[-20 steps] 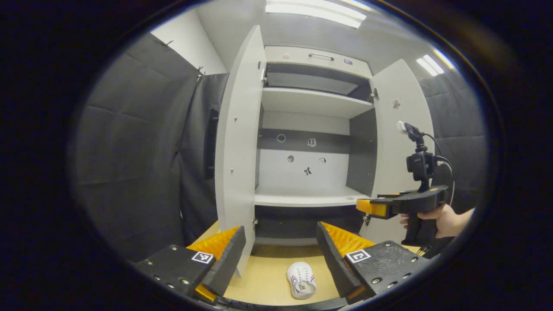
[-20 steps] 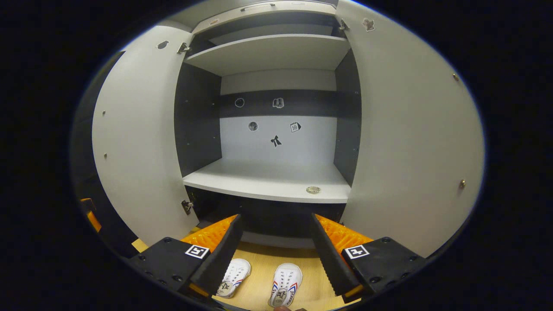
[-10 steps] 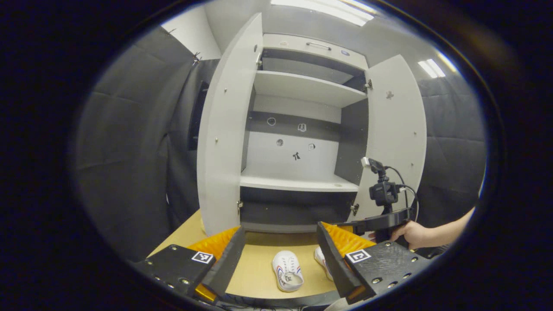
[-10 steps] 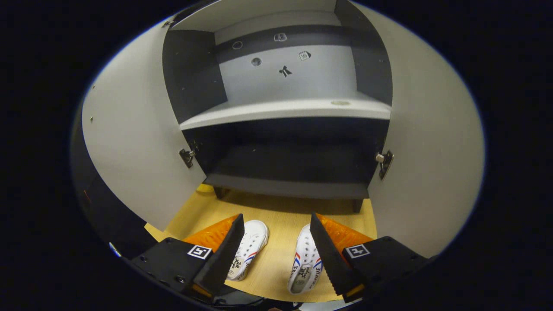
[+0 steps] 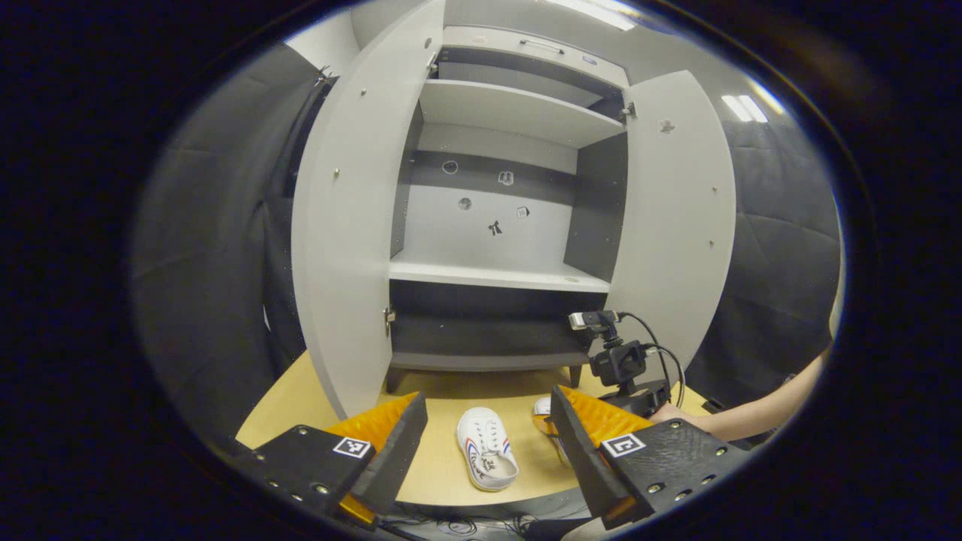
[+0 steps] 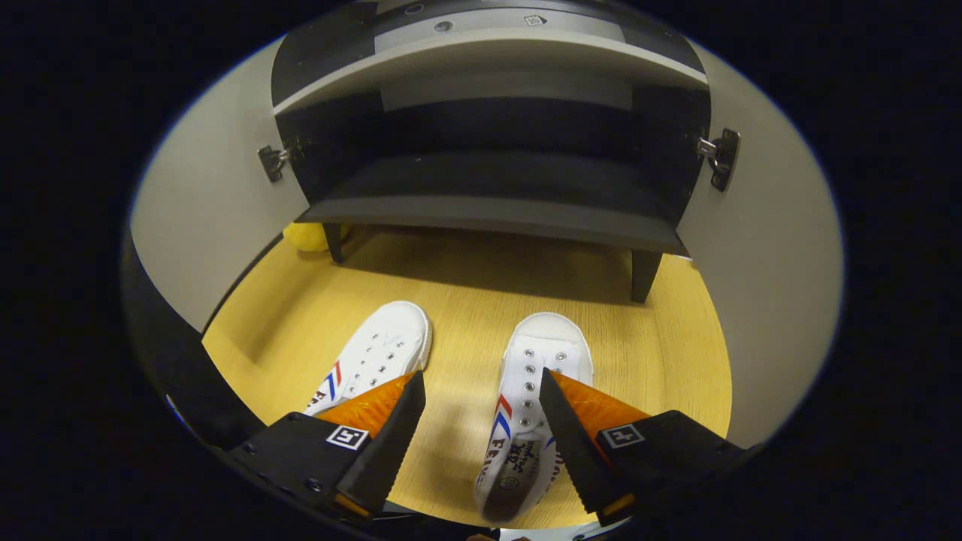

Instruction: Grab one shoe with the right hand and put it into the shoe cabinet, grab the other shoe with the left hand and put it into the shoe cabinet; then close the right door with the right hand and the left door with the left hand.

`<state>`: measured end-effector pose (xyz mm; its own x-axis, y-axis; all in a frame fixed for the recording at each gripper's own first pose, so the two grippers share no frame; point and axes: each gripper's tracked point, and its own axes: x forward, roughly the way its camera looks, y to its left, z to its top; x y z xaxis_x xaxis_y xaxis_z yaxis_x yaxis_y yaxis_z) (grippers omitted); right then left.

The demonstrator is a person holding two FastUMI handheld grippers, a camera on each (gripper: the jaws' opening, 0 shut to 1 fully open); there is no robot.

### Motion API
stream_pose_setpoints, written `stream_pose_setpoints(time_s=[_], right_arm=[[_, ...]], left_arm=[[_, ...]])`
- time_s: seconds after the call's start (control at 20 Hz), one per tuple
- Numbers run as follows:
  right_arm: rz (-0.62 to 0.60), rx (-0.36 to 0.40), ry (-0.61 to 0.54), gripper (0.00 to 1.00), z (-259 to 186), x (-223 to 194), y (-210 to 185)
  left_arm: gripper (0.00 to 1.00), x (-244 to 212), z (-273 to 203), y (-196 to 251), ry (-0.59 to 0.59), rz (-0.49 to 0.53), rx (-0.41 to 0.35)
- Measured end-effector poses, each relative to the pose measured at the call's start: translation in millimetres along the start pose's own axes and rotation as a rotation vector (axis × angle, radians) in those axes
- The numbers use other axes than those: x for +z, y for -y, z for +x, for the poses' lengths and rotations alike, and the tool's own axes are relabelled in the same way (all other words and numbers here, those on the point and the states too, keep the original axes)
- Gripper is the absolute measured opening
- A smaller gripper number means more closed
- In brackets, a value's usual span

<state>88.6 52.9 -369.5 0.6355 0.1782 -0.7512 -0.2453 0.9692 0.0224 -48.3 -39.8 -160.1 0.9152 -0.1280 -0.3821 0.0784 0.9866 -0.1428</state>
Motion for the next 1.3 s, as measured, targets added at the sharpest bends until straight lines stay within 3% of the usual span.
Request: stream_pose_setpoints(time_s=[0.05,0.4,0.5,0.55,0.6,0.65,0.7,0.75,0.9,1.1,1.3], right_arm=[[-0.001,-0.012,-0.020,0.96,5.3,-8.0,1.9],[-0.058,-0.026,-0.106,0.96,28.6,-40.8,-2.9],[-0.139,-0.116,-0.126,0.95,36.2,-40.9,7.2],[-0.165,-0.157,-0.130,0.87,33.9,-43.8,10.7],[-0.176,-0.194,-0.115,0.58,34.2,-40.8,14.2],[-0.179,-0.231,-0.111,0.61,31.7,-41.6,19.7],[-0.164,-0.234,-0.105,0.41,31.0,-40.1,22.3],[-0.146,-0.234,-0.114,0.33,33.2,-41.9,21.5],[-0.129,-0.221,-0.145,0.32,36.0,-41.1,21.6],[-0.102,-0.206,-0.159,0.05,33.5,-39.0,21.8],[-0.068,-0.193,-0.173,0.01,28.5,-38.6,21.2]], left_arm=[[0.94,-2.6,1.8,-0.5,-0.007,-0.005,-0.003],[0.94,-12.9,7.5,-10.3,-0.026,-0.022,-0.003],[1.00,-13.4,9.0,-13.1,-0.027,-0.015,-0.001],[1.00,-11.9,9.2,-14.0,-0.024,-0.009,0.000],[1.00,-10.0,8.9,-14.6,-0.016,-0.003,0.000],[1.00,-7.5,8.9,-14.9,-0.008,0.006,-0.002],[1.00,-5.5,7.1,-16.2,-0.001,0.019,0.001],[1.00,-4.2,6.4,-19.3,0.004,0.032,0.007],[1.00,-3.5,3.5,-20.9,0.009,0.038,0.011],[0.95,-6.3,0.9,-15.7,0.006,0.027,-0.010],[0.95,-6.3,-2.3,-12.3,0.008,0.025,-0.025]])
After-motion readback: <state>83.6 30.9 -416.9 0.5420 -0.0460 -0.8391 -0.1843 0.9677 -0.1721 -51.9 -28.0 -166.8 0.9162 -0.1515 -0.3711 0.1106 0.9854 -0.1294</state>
